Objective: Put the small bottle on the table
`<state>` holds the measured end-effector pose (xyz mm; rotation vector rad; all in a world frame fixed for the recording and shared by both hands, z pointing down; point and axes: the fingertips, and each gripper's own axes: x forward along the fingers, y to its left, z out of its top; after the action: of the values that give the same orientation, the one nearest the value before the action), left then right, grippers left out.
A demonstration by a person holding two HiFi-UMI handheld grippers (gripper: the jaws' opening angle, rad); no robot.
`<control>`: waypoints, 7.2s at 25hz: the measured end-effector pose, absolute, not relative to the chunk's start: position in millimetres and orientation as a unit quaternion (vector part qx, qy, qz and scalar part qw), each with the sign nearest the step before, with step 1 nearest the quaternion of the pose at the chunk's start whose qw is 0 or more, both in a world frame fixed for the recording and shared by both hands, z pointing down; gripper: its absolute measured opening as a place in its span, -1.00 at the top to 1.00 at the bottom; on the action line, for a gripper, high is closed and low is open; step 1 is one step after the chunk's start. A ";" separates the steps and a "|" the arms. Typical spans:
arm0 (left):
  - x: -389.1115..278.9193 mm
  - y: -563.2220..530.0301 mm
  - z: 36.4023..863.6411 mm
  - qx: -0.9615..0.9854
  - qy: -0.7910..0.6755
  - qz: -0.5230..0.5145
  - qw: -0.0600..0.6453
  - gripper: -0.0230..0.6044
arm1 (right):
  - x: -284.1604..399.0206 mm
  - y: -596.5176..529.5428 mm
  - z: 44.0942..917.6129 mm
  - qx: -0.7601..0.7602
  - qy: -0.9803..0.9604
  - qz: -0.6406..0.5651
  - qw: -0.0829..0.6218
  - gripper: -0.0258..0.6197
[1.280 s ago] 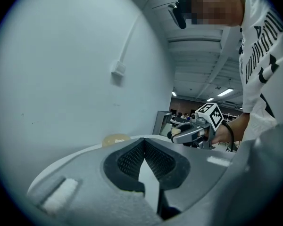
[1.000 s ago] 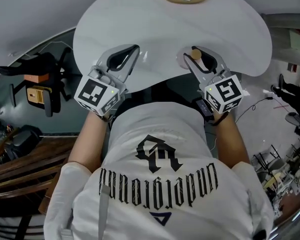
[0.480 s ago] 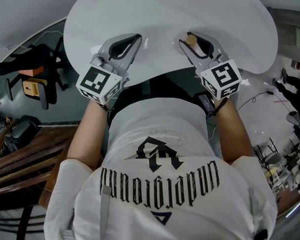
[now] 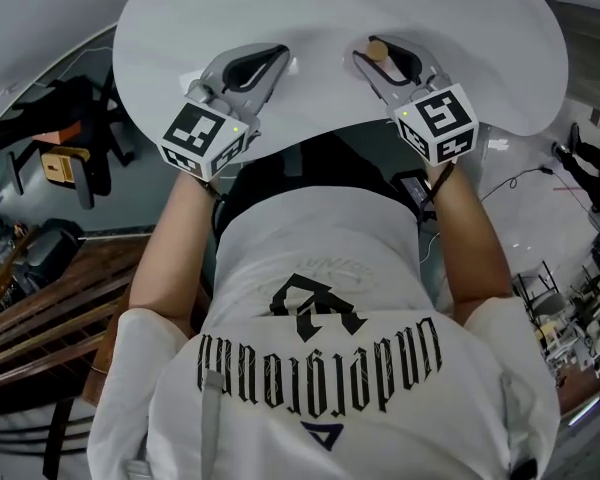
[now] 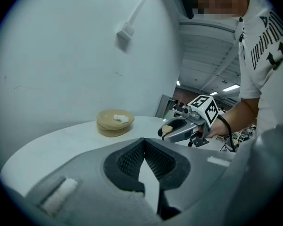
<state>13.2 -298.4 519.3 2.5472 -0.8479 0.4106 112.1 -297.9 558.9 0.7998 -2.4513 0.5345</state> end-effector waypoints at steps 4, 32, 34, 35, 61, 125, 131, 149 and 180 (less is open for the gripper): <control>10.5 -299.4 533.6 0.913 -0.311 0.146 0.221 0.91 | 112.6 -299.2 577.1 0.294 -0.898 0.196 0.260 0.50; 3.3 -318.2 579.8 0.909 -0.300 0.155 0.244 0.90 | 97.7 -320.7 638.9 0.284 -0.892 0.168 0.311 0.49; 0.7 -318.2 580.2 0.907 -0.304 0.151 0.247 0.90 | 98.9 -319.7 640.6 0.284 -0.891 0.164 0.314 0.49; -1.7 -317.9 579.6 0.906 -0.308 0.147 0.252 0.90 | 98.3 -318.6 641.1 0.283 -0.891 0.161 0.317 0.49; -32.7 -291.5 562.3 0.901 -0.318 0.119 0.269 0.91 | 95.2 -304.8 617.9 0.323 -0.882 0.144 0.312 0.20; -77.7 12.9 327.6 0.969 -0.222 0.048 0.102 0.91 | 74.0 58.1 362.2 0.459 -0.872 0.066 0.159 0.92; -36.6 66.5 321.0 0.969 -0.224 0.053 0.094 0.91 | 106.2 114.4 361.0 0.441 -0.883 0.054 0.149 0.92; 49.7 261.9 307.6 0.963 -0.252 0.056 0.072 0.91 | 186.8 299.6 349.3 0.434 -0.891 0.047 0.124 0.92; -13.2 341.5 272.8 0.947 -0.315 0.039 0.056 0.91 | 121.4 364.7 300.6 0.363 -0.926 0.025 0.100 0.92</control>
<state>-13.2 341.5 272.8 2.8726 -0.9545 0.1197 121.4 364.7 300.6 1.0739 -2.7376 0.0728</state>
